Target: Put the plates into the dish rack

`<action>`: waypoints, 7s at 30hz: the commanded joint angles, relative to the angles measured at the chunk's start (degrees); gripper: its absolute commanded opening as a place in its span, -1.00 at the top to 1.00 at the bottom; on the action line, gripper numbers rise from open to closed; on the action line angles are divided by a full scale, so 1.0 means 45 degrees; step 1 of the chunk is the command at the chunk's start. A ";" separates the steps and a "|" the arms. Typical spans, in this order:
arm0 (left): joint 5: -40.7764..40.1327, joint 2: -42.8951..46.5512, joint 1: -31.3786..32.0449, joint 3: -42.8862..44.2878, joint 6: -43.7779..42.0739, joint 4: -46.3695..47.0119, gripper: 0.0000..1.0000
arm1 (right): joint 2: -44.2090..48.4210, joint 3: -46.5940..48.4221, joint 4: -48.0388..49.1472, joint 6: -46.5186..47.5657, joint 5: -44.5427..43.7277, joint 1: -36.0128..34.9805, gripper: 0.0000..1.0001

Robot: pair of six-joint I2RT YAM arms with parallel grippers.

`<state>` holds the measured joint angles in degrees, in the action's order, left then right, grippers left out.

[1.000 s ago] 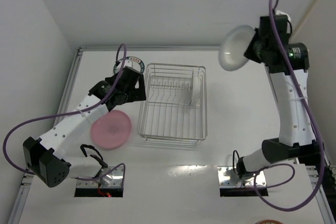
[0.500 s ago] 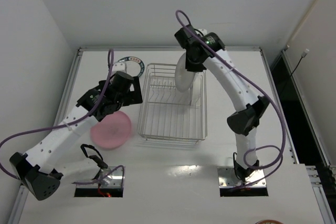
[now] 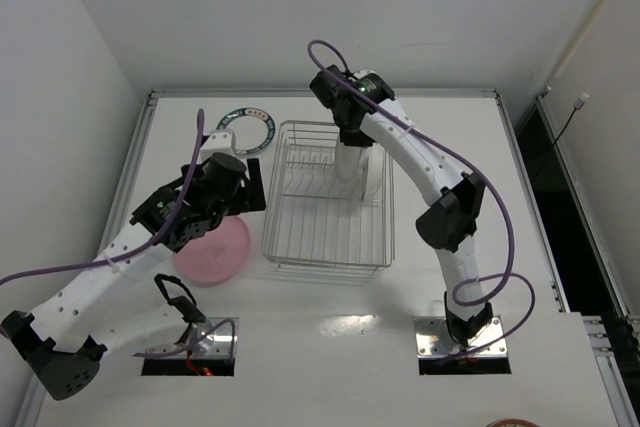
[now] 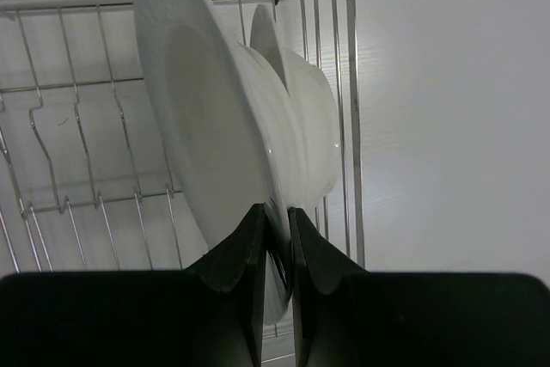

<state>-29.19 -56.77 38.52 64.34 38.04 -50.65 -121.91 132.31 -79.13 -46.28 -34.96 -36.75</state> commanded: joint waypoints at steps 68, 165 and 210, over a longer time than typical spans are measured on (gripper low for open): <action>0.4316 -0.5506 0.0269 -0.1584 -0.4137 0.5202 0.07 | 0.4297 0.1476 -0.0364 0.2608 -0.2073 -0.1053 1.00; -0.4348 -0.6444 -0.0882 0.4392 -0.0224 0.0981 -0.99 | 0.5546 -0.4557 0.3580 0.3820 0.3978 0.0570 -0.71; 0.3166 -1.8420 -0.5885 1.0725 -0.1363 0.2603 0.65 | 0.6758 -0.8738 0.5885 0.5636 0.9488 0.1175 -0.71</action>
<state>-19.09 -138.89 13.39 116.95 31.64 -34.30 -92.95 93.32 -55.37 -21.37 6.42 -32.12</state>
